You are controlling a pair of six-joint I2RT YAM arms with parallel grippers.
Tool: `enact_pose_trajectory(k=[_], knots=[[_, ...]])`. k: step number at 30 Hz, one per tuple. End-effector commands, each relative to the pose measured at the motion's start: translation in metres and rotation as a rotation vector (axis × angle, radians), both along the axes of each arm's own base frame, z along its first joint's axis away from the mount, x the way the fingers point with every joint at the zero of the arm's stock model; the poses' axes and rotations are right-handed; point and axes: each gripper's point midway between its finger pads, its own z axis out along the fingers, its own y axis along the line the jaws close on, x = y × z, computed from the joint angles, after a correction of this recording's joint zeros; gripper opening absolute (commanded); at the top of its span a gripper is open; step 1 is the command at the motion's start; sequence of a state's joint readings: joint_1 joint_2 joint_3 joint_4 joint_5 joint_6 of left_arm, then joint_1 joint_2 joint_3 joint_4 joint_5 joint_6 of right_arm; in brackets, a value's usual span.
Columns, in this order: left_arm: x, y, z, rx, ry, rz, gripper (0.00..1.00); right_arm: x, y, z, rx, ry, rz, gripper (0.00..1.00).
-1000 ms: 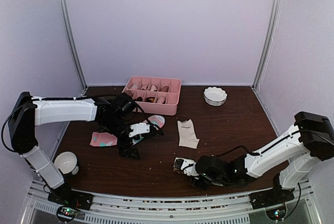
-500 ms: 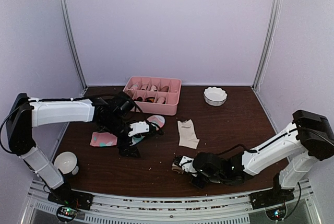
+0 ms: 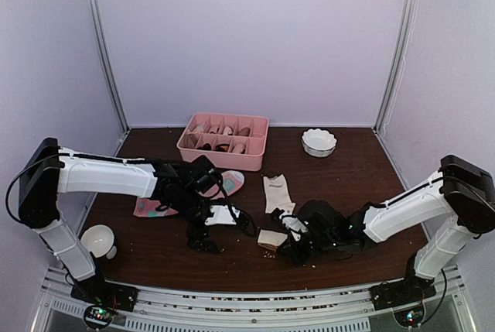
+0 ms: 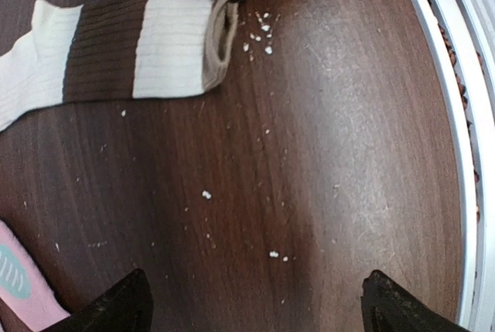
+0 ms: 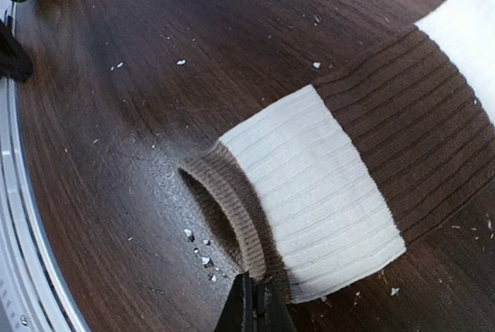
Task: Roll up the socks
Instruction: Pick up the sock from the center of the board.
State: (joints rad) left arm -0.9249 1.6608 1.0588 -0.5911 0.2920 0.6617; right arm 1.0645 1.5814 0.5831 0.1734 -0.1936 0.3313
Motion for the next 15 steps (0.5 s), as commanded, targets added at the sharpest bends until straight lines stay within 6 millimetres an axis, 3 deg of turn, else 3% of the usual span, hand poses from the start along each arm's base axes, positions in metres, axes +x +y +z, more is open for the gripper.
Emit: enact_pose_trajectory(k=[1, 9, 15], knots=[[0.004, -0.036, 0.009, -0.1, -0.08, -0.075, 0.94, -0.008, 0.001, 0.003, 0.115, 0.207, -0.033, 0.0], [0.013, -0.065, 0.017, -0.195, -0.098, -0.062, 0.81, -0.005, -0.001, 0.001, 0.15, 0.337, -0.054, 0.0], [0.011, -0.08, 0.007, -0.184, -0.056, -0.07, 0.72, -0.008, 0.003, -0.01, 0.107, 0.405, -0.04, 0.0]])
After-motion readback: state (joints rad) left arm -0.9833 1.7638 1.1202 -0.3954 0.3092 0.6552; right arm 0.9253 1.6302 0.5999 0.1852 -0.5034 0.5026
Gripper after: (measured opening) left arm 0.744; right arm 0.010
